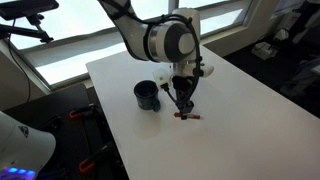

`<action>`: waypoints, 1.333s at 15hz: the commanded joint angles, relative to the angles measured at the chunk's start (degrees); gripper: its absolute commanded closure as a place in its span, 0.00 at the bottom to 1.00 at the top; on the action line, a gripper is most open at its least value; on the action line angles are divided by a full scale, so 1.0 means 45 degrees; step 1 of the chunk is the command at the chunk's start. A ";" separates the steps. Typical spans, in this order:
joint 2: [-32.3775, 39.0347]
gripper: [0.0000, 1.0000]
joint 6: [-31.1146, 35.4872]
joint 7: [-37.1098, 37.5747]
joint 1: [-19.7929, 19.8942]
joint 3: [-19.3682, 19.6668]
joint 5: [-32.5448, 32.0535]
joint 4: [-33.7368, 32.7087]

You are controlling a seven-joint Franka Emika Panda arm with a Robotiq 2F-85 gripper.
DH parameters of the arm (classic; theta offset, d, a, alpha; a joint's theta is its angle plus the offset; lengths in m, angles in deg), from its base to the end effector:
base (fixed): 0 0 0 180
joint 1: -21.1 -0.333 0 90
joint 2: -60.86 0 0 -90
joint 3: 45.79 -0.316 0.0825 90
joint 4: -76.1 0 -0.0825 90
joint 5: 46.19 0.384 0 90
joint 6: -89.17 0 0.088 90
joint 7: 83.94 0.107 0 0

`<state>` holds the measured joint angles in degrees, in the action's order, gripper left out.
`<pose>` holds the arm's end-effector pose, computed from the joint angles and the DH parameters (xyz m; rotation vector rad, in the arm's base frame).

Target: Move the mug forwards then take the marker out of the mug.

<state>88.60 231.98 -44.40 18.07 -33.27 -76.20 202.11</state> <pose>0.5237 -0.0904 0.1502 2.6740 -0.5256 -0.1236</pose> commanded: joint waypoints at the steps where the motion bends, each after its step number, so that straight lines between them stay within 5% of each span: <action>1: 0.0150 0.81 0.0040 -0.0127 -0.0323 0.0259 0.0278 -0.0003; 20: 0.0319 0.81 0.0044 -0.0125 -0.0421 0.0262 0.0380 -0.0013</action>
<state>89.90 232.01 -44.30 17.36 -33.24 -75.45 202.07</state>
